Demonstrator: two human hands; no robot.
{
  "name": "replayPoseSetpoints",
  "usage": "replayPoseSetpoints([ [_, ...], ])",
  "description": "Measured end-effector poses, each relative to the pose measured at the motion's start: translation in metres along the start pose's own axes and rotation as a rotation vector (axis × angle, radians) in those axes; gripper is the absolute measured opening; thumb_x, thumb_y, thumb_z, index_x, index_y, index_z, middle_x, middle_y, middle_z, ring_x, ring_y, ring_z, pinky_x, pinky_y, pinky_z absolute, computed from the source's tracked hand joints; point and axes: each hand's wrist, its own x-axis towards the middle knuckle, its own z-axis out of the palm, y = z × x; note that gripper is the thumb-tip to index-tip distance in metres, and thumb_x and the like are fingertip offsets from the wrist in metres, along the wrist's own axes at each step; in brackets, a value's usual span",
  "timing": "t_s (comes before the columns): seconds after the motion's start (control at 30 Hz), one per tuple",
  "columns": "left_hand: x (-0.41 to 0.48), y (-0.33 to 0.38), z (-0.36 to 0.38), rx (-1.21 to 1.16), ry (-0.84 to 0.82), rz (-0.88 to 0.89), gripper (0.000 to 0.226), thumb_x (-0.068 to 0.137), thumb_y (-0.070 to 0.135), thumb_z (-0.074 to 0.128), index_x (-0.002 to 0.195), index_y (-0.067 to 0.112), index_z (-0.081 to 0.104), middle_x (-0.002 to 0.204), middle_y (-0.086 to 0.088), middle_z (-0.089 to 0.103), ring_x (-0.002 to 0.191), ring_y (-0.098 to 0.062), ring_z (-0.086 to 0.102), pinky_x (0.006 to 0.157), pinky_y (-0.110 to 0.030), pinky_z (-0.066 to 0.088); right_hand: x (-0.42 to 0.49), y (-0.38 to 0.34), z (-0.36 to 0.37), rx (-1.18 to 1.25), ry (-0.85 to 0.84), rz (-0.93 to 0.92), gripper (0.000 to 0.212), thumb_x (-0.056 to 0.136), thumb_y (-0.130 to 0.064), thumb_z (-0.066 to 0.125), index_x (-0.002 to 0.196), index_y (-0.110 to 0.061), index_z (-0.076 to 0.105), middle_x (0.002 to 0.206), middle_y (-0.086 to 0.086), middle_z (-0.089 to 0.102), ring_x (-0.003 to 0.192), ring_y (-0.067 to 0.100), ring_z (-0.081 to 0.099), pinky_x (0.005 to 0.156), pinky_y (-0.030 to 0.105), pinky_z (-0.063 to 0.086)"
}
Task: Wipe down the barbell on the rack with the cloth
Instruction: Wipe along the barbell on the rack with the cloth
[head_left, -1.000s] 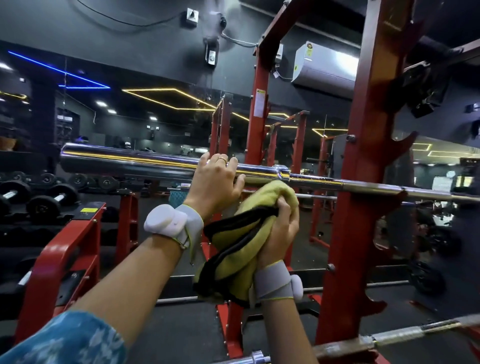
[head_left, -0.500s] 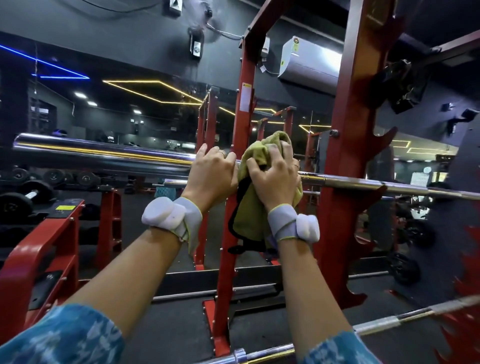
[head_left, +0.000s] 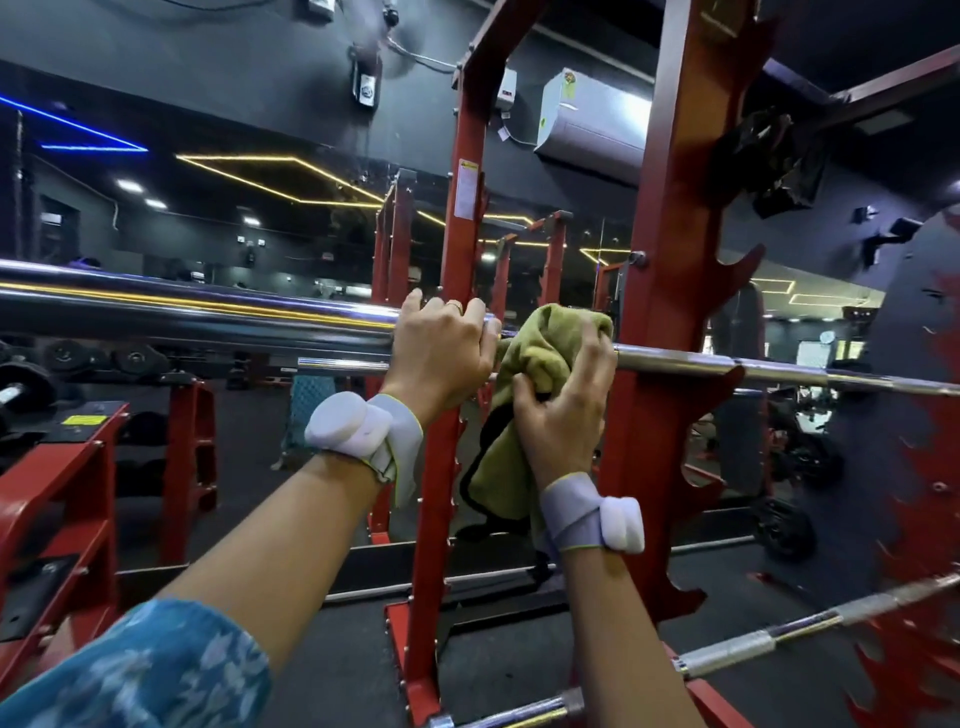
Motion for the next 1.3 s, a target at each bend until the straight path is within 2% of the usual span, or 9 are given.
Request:
replayPoseSetpoints([
  [0.07, -0.002, -0.001, 0.004, 0.083, 0.042, 0.015, 0.040, 0.091, 0.034, 0.034, 0.072, 0.011, 0.060, 0.063, -0.011, 0.063, 0.058, -0.029, 0.059, 0.065, -0.035, 0.041, 0.009, -0.005, 0.004, -0.040, -0.046, 0.050, 0.080, 0.068, -0.029, 0.063, 0.141, -0.008, 0.038, 0.141, 0.021, 0.036, 0.129, 0.033, 0.037, 0.102, 0.035, 0.037],
  [0.17, -0.002, -0.004, 0.006, 0.118, 0.087, 0.038, 0.040, 0.092, 0.035, 0.034, 0.074, 0.012, 0.061, 0.063, -0.009, 0.063, 0.058, -0.028, 0.058, 0.062, -0.033, 0.038, 0.006, 0.001, 0.006, -0.149, -0.128, -0.171, 0.055, 0.072, -0.033, 0.058, 0.121, -0.009, 0.062, 0.132, 0.024, 0.051, 0.118, 0.042, 0.051, 0.096, 0.049, 0.041],
  [0.27, -0.003, -0.003, 0.008, 0.109, 0.106, 0.032, 0.040, 0.093, 0.036, 0.034, 0.075, 0.011, 0.061, 0.063, -0.009, 0.063, 0.059, -0.029, 0.058, 0.063, -0.034, 0.038, -0.003, 0.019, -0.001, -0.201, -0.142, -0.274, 0.041, 0.075, -0.034, 0.055, 0.106, -0.011, 0.070, 0.125, 0.018, 0.059, 0.110, 0.039, 0.056, 0.093, 0.048, 0.042],
  [0.47, -0.005, -0.002, 0.006, 0.082, 0.128, 0.030, 0.042, 0.093, 0.035, 0.033, 0.077, 0.009, 0.062, 0.063, -0.010, 0.063, 0.060, -0.029, 0.059, 0.063, -0.034, 0.039, 0.019, 0.020, -0.008, -0.226, -0.116, 0.016, 0.038, 0.076, -0.020, 0.065, 0.113, -0.010, 0.067, 0.135, 0.016, 0.052, 0.120, 0.040, 0.048, 0.099, 0.047, 0.037],
  [0.63, -0.005, -0.002, 0.006, 0.086, 0.142, 0.039, 0.041, 0.093, 0.036, 0.034, 0.079, 0.010, 0.062, 0.066, -0.010, 0.064, 0.062, -0.030, 0.060, 0.065, -0.035, 0.040, 0.013, 0.005, 0.004, -0.306, -0.194, -0.228, 0.044, 0.074, -0.031, 0.052, 0.109, -0.010, 0.068, 0.126, 0.016, 0.058, 0.110, 0.044, 0.054, 0.089, 0.055, 0.042],
  [0.73, -0.006, -0.003, 0.006, 0.087, 0.168, 0.047, 0.040, 0.092, 0.035, 0.035, 0.078, 0.010, 0.062, 0.065, -0.010, 0.063, 0.061, -0.029, 0.059, 0.064, -0.034, 0.040, 0.000, 0.016, -0.001, -0.291, -0.200, -0.262, 0.047, 0.075, -0.035, 0.047, 0.109, -0.010, 0.068, 0.127, 0.016, 0.058, 0.108, 0.044, 0.054, 0.087, 0.054, 0.045],
  [0.97, -0.005, -0.002, 0.011, 0.082, 0.201, 0.025, 0.040, 0.091, 0.036, 0.035, 0.077, 0.010, 0.063, 0.062, -0.010, 0.062, 0.058, -0.029, 0.058, 0.064, -0.033, 0.042, 0.032, 0.018, -0.009, -0.338, -0.142, 0.046, 0.044, 0.072, -0.030, 0.054, 0.110, -0.012, 0.067, 0.136, 0.010, 0.052, 0.113, 0.041, 0.049, 0.095, 0.045, 0.040],
  [1.17, -0.005, -0.003, 0.010, 0.074, 0.200, 0.034, 0.040, 0.092, 0.036, 0.036, 0.079, 0.010, 0.063, 0.065, -0.011, 0.064, 0.061, -0.029, 0.059, 0.065, -0.034, 0.041, 0.021, 0.005, -0.003, -0.434, -0.249, -0.213, 0.049, 0.074, -0.038, 0.044, 0.109, -0.013, 0.068, 0.130, 0.011, 0.056, 0.108, 0.044, 0.052, 0.087, 0.054, 0.044],
  [1.3, -0.005, -0.002, 0.012, 0.068, 0.221, 0.021, 0.039, 0.090, 0.036, 0.037, 0.075, 0.010, 0.062, 0.063, -0.010, 0.063, 0.059, -0.029, 0.058, 0.065, -0.033, 0.041, 0.014, 0.014, -0.014, -0.406, -0.241, -0.200, 0.048, 0.074, -0.038, 0.046, 0.109, -0.012, 0.068, 0.132, 0.011, 0.055, 0.107, 0.043, 0.053, 0.087, 0.048, 0.044],
])
